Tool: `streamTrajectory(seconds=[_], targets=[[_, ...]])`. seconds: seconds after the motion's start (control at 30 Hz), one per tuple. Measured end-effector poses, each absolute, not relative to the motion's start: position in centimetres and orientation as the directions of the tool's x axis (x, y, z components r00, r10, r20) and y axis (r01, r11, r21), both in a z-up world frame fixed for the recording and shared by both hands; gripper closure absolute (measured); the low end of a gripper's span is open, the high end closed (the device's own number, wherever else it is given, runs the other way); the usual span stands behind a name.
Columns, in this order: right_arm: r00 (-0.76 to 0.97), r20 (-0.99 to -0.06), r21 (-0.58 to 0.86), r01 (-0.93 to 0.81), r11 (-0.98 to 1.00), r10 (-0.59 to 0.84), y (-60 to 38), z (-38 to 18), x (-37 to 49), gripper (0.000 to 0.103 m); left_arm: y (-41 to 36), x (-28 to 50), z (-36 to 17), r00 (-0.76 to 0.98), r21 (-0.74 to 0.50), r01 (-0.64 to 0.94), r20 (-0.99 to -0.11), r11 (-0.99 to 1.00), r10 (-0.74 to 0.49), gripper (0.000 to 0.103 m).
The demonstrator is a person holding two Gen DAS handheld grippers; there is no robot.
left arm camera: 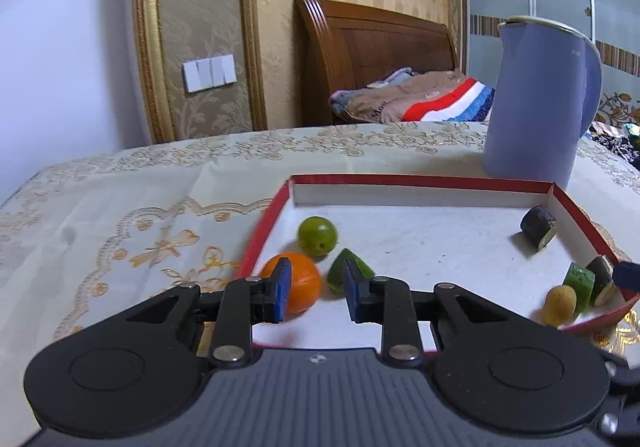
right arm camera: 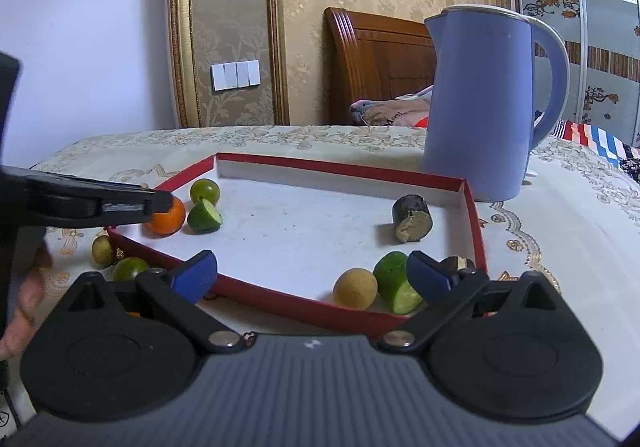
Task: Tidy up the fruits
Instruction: 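Withdraw the left gripper from the box toward a brown round fruit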
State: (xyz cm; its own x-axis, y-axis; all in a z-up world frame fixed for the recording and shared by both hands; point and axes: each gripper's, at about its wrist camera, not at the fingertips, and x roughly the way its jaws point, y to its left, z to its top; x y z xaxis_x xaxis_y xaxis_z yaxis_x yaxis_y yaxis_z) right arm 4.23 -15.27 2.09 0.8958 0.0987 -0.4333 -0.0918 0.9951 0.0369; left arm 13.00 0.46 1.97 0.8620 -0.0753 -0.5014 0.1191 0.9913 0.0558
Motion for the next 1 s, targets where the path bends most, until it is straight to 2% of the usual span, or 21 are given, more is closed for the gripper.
streamTrajectory(seconds=[0.23,0.47,0.6,0.73,1.0], targets=[[0.901,-0.416,0.007,-0.137,0.991,0.127,-14.4,2.1,3.6,0.002,4.4,10.3,1.9,0.86,-0.015,0.101,-0.502,0.995,-0.095,0.076],[0.888,-0.434,-0.039,-0.185,0.982,0.15,-12.9,1.6,3.0,0.002,8.1,8.7,1.0,0.836,-0.046,0.068,-0.542,0.997,-0.082,0.076],[0.885,-0.441,-0.036,-0.18,0.983,0.146,-12.9,1.5,3.2,0.002,7.8,9.2,0.5,0.821,-0.041,0.083,-0.563,0.996,-0.092,0.076],[0.88,-0.454,-0.029,-0.174,0.984,0.142,-13.1,1.4,3.4,0.002,6.3,9.8,-0.2,0.819,0.038,0.084,-0.572,0.996,-0.047,0.076],[0.881,-0.452,-0.041,-0.176,0.984,0.138,-12.9,1.2,3.4,0.0,7.1,11.8,-1.1,0.783,-0.022,0.089,-0.617,0.996,-0.083,0.075]])
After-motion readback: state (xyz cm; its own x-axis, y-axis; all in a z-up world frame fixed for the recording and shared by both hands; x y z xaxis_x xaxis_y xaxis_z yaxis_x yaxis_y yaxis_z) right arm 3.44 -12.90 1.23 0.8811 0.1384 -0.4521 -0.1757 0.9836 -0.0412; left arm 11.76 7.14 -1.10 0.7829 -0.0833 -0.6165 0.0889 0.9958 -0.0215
